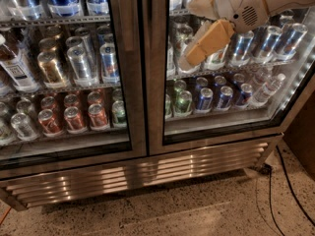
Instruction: Open right fridge door
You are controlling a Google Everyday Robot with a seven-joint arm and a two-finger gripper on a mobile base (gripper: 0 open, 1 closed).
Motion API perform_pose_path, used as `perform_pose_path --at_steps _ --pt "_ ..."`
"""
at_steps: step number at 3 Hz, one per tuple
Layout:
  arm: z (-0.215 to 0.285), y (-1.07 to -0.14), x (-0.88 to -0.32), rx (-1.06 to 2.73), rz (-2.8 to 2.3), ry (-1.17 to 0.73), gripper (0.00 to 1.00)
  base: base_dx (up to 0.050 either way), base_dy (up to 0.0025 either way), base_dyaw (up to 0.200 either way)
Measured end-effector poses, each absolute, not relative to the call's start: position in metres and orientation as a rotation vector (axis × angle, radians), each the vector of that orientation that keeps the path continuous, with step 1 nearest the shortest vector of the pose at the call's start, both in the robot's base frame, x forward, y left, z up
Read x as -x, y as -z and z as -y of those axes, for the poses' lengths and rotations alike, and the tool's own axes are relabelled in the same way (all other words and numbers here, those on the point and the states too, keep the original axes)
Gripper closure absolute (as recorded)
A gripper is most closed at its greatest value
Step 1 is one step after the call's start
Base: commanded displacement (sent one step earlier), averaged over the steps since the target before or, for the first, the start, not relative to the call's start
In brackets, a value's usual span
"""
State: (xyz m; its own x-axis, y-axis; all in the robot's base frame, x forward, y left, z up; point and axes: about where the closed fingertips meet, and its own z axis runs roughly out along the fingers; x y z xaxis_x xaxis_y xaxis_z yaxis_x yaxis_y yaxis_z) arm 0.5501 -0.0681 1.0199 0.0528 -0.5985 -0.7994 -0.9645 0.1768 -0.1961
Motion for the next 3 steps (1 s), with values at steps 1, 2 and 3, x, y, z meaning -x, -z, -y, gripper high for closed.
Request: perform_pose_path --at_steps 1,2,3 --pt "0.068 -1.019 -0.551 1.515 -1.640 -0.569 0.00 0.000 0.00000 0.000" --pt "0.049 -1.014 -0.549 1.579 -1.540 -0.737 0.00 0.000 0.00000 0.000" --pt "0.014 -1.013 -0.545 1.658 -1.367 -0.979 0.00 0.000 0.00000 0.000"
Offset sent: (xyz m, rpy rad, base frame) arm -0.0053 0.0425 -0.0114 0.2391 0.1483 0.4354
